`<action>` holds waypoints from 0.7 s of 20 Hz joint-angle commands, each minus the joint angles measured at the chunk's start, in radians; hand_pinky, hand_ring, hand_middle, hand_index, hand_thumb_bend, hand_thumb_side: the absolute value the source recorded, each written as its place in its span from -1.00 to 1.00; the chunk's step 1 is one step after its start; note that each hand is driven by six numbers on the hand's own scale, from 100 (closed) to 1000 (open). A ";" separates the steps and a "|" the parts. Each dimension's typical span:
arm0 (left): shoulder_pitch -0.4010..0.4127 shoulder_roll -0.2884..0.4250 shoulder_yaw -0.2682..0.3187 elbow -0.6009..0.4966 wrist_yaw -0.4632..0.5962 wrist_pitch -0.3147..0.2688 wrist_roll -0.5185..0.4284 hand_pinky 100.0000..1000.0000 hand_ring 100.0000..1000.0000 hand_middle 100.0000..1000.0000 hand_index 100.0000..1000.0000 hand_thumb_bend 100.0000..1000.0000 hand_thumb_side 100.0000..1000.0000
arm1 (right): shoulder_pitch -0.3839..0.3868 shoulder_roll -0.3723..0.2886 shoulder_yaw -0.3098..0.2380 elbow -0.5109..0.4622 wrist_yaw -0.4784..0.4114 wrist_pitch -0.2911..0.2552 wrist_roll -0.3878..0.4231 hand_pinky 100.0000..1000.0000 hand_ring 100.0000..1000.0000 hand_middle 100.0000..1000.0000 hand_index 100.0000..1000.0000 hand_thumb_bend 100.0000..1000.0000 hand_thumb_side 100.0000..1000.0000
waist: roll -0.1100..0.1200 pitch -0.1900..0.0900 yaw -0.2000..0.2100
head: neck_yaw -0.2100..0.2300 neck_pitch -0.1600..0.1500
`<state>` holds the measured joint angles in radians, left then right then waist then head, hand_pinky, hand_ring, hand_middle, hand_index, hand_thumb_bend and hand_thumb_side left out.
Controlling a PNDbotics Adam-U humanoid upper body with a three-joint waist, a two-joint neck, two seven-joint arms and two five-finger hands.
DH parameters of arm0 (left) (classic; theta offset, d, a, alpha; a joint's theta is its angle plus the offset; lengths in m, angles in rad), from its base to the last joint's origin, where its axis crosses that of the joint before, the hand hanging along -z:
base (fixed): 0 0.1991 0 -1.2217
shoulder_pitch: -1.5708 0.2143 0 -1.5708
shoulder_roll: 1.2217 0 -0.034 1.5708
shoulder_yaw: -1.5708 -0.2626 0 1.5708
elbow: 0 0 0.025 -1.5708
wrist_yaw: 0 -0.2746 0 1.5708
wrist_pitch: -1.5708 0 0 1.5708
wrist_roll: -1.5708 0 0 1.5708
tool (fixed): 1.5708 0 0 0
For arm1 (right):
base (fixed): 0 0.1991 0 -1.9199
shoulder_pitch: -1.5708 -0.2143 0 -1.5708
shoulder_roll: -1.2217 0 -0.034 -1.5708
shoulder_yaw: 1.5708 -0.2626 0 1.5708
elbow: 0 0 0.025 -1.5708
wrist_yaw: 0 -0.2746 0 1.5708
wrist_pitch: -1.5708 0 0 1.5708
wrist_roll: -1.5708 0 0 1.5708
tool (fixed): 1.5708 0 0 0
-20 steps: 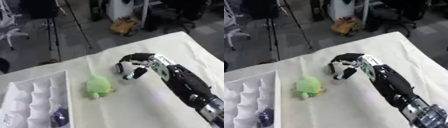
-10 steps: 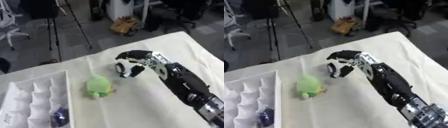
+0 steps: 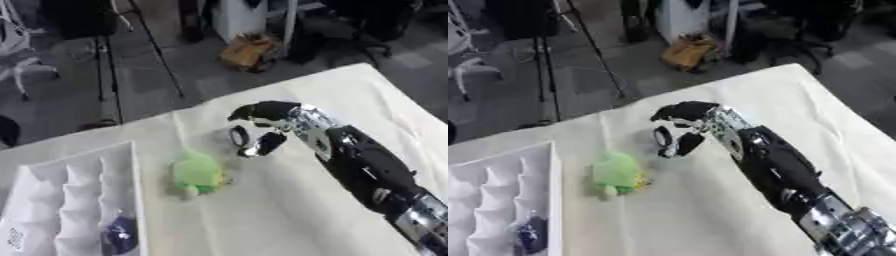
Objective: Pick up objects on the table and place them in the box.
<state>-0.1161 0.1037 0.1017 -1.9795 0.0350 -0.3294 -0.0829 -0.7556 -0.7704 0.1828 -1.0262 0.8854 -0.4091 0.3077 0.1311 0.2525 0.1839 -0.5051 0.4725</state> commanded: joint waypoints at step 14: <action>-0.003 0.007 0.003 -0.020 0.001 -0.004 -0.005 0.94 0.65 0.57 0.41 -0.25 0.67 | -0.001 0.004 0.006 0.023 -0.013 -0.015 0.005 0.10 0.36 0.75 0.89 -0.24 0.03 | 0.020 0.000 -0.005 | -0.002 -0.015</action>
<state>-0.1157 0.1034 0.1016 -1.9795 0.0350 -0.3316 -0.0850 -0.7431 -0.7518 0.1918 -1.0003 0.8811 -0.4200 0.3133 0.1398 0.2525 0.1780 -0.5059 0.4652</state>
